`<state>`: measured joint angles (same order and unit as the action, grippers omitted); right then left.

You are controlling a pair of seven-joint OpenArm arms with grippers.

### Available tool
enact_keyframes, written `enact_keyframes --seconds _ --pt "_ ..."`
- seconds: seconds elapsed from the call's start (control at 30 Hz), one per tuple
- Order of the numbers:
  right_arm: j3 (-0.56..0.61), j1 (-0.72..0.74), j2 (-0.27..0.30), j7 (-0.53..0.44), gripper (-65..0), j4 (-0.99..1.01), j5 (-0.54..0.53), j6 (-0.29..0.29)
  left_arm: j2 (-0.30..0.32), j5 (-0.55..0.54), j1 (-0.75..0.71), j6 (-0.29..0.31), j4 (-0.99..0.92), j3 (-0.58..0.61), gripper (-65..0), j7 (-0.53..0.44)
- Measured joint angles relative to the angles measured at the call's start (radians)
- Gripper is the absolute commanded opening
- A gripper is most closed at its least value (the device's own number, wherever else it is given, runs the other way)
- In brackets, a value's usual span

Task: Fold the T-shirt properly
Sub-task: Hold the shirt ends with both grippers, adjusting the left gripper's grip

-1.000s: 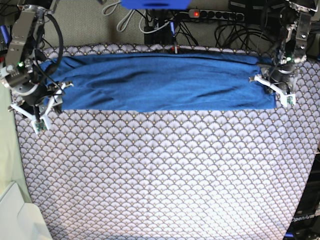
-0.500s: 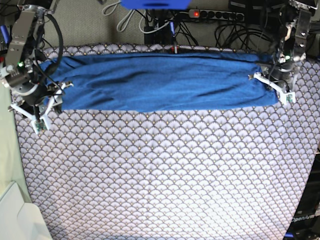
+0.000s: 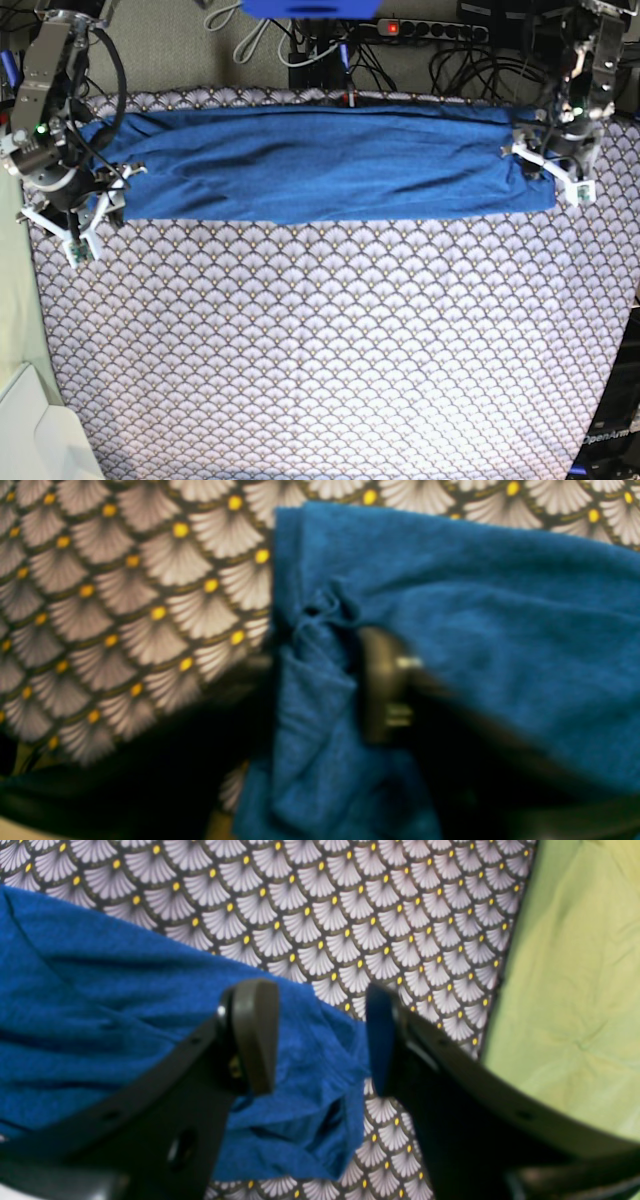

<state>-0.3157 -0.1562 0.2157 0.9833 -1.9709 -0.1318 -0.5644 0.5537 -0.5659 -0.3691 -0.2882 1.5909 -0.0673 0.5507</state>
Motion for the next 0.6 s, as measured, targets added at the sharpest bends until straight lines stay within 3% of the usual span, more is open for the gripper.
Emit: enact_keyframes --seconds 0.1,0.6 --pt "0.0 0.0 0.0 0.0 -35.5 0.0 0.0 0.0 0.0 0.001 -0.001 0.0 0.0 -0.023 -13.7 0.013" --pt "0.0 -0.003 0.0 0.0 -35.5 0.0 0.0 0.0 -0.028 0.001 0.007 0.001 -0.039 -0.022 -14.0 -0.024"
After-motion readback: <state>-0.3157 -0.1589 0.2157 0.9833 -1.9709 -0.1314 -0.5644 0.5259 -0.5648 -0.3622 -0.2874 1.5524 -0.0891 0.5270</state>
